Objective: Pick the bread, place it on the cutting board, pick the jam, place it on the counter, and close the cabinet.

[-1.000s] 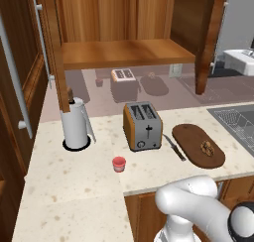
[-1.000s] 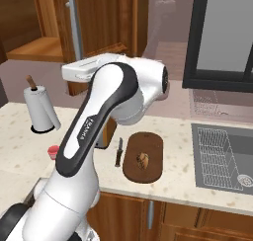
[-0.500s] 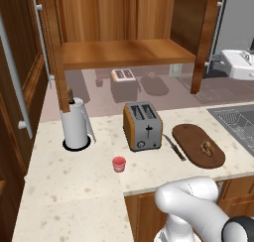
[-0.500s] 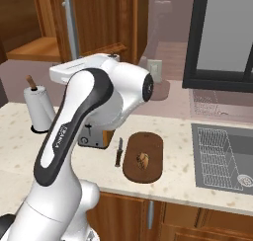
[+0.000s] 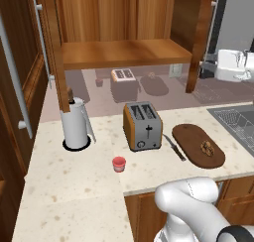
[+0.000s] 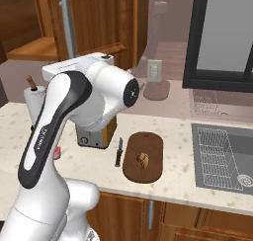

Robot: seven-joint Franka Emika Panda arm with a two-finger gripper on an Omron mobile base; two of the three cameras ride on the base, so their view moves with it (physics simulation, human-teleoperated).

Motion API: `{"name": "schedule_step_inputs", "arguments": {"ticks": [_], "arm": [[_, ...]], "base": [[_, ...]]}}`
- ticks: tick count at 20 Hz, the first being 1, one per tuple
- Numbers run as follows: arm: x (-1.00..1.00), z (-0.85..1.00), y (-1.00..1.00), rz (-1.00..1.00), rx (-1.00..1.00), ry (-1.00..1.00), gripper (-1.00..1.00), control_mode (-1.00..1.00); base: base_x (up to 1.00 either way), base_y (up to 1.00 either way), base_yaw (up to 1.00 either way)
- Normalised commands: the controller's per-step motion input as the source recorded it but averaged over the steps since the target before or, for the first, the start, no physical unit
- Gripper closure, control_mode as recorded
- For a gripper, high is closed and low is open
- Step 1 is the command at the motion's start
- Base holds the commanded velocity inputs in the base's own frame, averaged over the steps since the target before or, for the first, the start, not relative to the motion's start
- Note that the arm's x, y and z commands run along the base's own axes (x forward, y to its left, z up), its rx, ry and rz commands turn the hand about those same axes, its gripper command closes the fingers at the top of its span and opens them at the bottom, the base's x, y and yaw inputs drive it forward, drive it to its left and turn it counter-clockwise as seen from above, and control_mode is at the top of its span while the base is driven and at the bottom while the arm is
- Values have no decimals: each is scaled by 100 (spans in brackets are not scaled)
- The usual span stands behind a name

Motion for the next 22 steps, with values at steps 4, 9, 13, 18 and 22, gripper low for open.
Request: {"name": "schedule_step_inputs", "arguments": {"ticks": [4,9,13,18,22], "arm": [[46,-2,11,-3,0,0,-100,-100],[44,-4,2,0,0,0,-100,-100],[33,-3,2,0,0,0,-100,-100],[44,-2,3,0,0,0,-100,-100],[44,-1,0,0,0,0,-100,-100]], "base": [[0,0,0],[0,0,0],[0,0,0],[0,0,0],[0,0,0]]}}
